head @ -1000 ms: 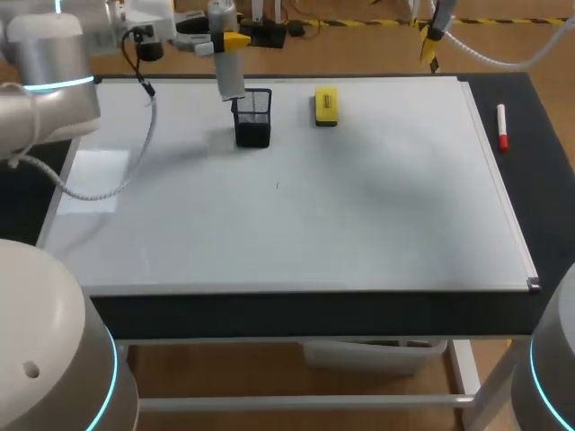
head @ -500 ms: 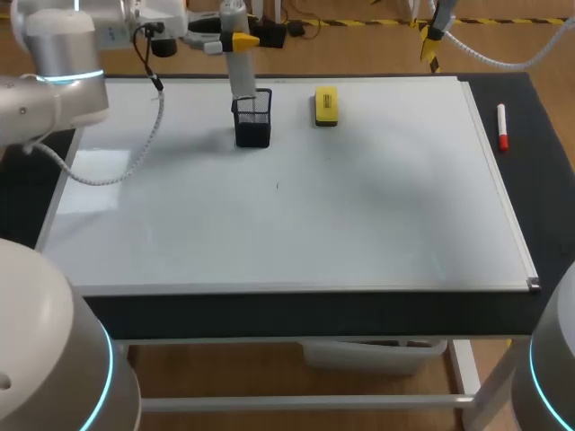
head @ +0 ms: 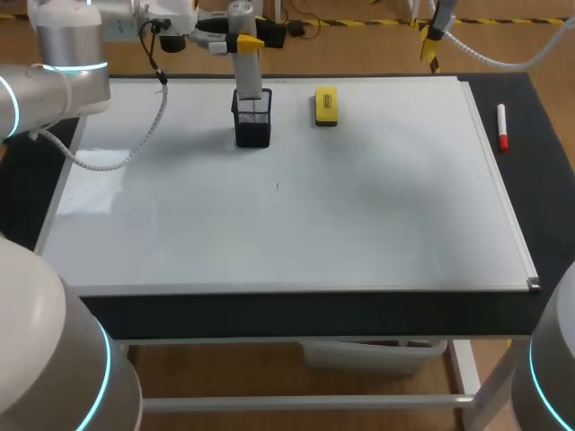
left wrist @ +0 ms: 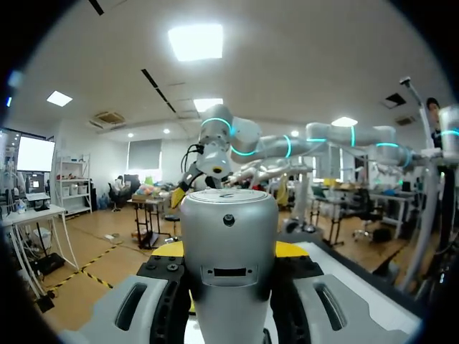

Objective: Pick up the inspection probe, press it on each red-marked spot on the whiteboard one by one, put down the probe, pick up the eraser, and wipe off all the red marks.

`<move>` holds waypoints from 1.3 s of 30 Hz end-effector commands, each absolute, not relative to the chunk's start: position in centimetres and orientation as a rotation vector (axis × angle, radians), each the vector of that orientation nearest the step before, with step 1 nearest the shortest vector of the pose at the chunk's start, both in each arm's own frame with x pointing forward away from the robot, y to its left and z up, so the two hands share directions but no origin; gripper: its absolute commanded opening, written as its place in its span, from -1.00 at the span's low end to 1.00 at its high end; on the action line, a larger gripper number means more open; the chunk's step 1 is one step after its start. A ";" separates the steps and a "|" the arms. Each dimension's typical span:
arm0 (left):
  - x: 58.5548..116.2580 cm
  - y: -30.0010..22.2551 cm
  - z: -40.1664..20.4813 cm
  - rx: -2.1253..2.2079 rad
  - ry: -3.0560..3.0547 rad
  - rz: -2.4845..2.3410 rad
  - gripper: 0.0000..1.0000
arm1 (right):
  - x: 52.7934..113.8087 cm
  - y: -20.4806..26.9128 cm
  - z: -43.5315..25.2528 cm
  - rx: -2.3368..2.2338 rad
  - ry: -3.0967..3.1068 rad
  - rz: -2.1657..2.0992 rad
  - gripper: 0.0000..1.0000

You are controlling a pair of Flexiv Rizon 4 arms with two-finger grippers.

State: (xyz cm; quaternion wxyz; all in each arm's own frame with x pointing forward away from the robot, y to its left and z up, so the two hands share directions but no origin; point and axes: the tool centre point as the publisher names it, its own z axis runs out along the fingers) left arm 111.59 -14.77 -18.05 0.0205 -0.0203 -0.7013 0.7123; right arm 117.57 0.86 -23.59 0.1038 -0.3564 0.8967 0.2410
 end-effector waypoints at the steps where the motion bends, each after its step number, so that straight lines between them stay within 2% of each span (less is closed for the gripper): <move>1: 112.0 -14.9 -18.4 -0.179 -2.115 2.147 -1.00 | 117.7 0.8 -23.5 -1.056 2.649 0.705 1.00; 39: 112.3 -15.6 -23.5 -0.167 -2.103 2.121 -1.00 | 117.7 0.8 -23.5 -1.056 2.649 0.705 1.00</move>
